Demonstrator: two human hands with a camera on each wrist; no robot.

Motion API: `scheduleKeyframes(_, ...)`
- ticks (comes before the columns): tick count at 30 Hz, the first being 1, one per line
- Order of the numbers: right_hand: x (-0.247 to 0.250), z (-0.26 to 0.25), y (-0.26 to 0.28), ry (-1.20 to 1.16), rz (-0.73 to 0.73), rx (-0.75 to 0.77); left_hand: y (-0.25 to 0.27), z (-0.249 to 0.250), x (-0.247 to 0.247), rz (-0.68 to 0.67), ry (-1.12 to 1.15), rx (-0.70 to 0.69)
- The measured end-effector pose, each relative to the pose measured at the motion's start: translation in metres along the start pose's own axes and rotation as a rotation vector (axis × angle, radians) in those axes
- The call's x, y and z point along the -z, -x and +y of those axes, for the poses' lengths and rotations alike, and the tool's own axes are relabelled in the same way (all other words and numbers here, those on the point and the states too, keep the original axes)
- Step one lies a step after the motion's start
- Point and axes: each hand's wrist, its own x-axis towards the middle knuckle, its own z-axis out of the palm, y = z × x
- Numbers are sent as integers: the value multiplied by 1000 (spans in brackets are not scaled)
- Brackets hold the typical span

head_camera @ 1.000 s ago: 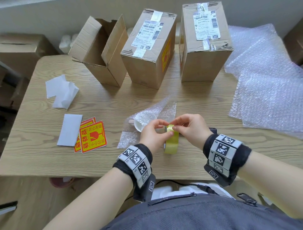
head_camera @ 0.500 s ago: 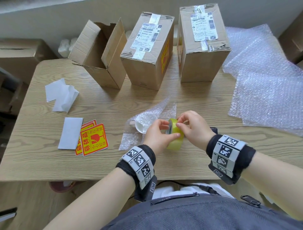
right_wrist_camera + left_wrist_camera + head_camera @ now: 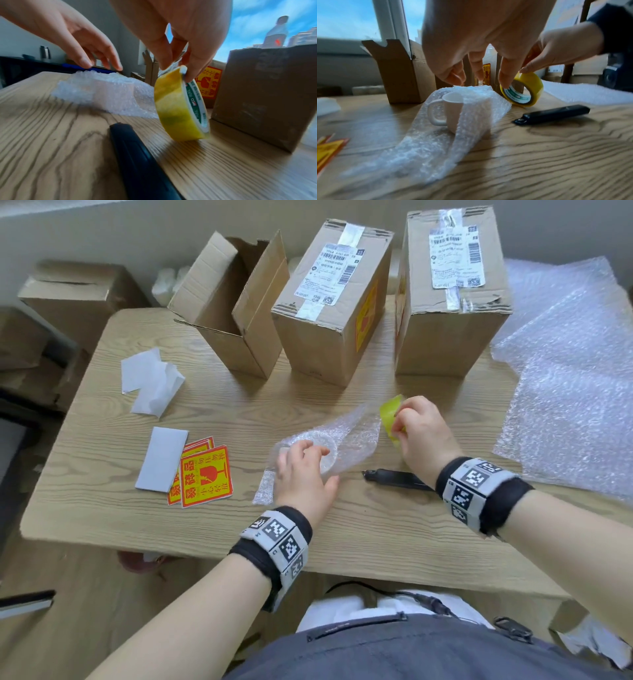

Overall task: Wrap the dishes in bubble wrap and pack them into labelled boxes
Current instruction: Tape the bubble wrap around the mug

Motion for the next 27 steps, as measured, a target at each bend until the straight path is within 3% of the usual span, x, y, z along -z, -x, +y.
scheduleKeyframes(3, -6, 0, 5, 0, -17, 81, -7, -1, -2, -95, -195, 21)
scheduleKeyframes(6, -7, 3, 9, -47, -13, 48, -18, -9, -9, -163, -249, 18)
scheduleKeyframes(12, 11, 13, 5, -76, 10, -26, -31, -18, 1, -120, -361, -106)
scheduleKeyframes(15, 18, 18, -1, -16, 0, 5, -34, -17, 10, -100, -482, -92)
scheduleKeyframes(18, 20, 22, -3, 77, -69, 58, -29, 4, 6, -105, -533, -111)
scheduleKeyframes(23, 18, 22, -3, 262, -214, 120, -31, 44, -25, -82, -549, -318)
scheduleKeyframes(27, 13, 35, 2, 328, -257, 197, -41, 49, -37, -78, -619, -291)
